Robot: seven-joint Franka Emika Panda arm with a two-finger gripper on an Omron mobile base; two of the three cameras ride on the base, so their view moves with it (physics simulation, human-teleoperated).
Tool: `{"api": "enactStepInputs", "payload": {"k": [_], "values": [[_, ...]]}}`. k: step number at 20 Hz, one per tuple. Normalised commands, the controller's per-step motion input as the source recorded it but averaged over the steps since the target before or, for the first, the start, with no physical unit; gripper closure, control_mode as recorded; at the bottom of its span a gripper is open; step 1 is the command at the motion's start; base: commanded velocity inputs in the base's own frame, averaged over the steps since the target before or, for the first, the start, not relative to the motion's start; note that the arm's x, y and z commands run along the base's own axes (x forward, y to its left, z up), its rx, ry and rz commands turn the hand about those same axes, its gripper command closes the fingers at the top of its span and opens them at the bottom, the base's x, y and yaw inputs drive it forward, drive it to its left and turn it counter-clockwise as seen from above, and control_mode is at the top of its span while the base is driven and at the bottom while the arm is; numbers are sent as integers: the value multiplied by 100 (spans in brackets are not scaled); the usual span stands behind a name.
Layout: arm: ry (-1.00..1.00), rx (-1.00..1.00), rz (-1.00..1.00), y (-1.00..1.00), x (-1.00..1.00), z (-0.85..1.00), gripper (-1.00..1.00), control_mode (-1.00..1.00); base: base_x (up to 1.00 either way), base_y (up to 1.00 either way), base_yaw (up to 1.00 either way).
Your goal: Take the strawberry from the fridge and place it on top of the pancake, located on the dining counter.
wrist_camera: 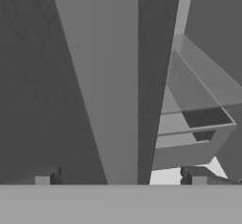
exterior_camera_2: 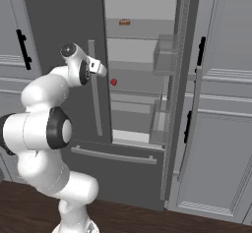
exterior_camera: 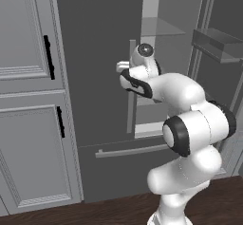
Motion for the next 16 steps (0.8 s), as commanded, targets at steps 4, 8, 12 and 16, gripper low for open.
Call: {"api": "enactStepInputs", "payload": {"k": [4, 8, 12, 16], "values": [[0, 0, 0, 0, 51, -13, -100, -100, 0, 0, 0], [-5, 0, 0, -5, 40, -22, -100, -100, 0, 0, 0], [-17, 0, 0, -2, 24, -22, -100, -100, 0, 0, 0], [-15, 0, 3, -6, 32, -27, -100, -100, 0, 0, 0]]}}
